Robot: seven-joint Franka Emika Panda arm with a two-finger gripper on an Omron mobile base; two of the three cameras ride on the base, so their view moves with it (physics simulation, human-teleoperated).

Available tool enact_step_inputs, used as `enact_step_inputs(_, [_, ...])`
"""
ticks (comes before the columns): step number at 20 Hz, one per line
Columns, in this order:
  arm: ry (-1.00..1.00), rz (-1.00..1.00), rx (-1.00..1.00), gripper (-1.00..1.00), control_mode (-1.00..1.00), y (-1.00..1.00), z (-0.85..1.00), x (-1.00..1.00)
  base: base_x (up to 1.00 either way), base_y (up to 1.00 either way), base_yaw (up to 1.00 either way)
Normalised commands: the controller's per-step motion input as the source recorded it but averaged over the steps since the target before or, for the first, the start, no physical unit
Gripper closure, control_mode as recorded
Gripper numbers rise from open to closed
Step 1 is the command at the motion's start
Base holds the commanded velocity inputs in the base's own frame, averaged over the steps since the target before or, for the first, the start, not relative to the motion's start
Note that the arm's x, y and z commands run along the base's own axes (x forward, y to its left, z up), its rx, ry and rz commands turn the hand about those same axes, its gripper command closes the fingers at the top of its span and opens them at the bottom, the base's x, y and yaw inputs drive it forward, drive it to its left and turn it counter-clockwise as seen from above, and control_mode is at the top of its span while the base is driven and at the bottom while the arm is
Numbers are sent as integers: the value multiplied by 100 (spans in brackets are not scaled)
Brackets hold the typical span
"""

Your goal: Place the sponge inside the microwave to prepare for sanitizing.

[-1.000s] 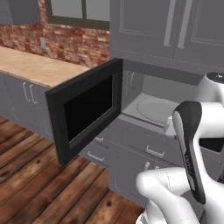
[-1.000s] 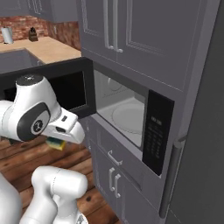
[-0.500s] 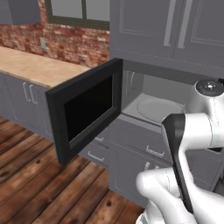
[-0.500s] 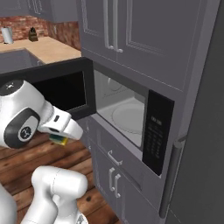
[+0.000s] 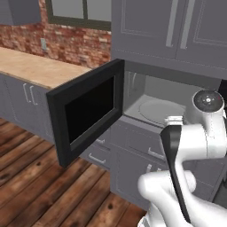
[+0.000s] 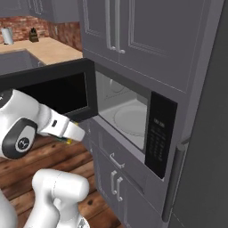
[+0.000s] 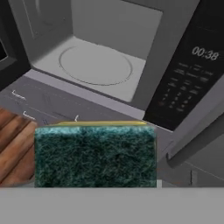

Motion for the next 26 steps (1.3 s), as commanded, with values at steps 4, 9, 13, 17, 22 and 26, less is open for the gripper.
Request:
enact_step_inputs(4, [-18, -7, -16, 100, -100, -6, -8, 5, 0, 0, 0])
enact_step_inputs(9, [-2, -8, -2, 100, -100, -14, 1, 13, 0, 0, 0])
enact_step_inputs(13, [0, -13, 0, 100, -100, -23, -21, 45, 0, 0, 0])
enact_step_inputs(17, [-10, -4, 5, 100, -100, -10, -10, 70, 0, 0, 0])
enact_step_inputs(22, [-11, -5, 5, 100, -100, -13, -9, 77, 0, 0, 0])
enact_step_inputs(26, [-7, 1, 8, 100, -100, -28, -6, 51, 0, 0, 0])
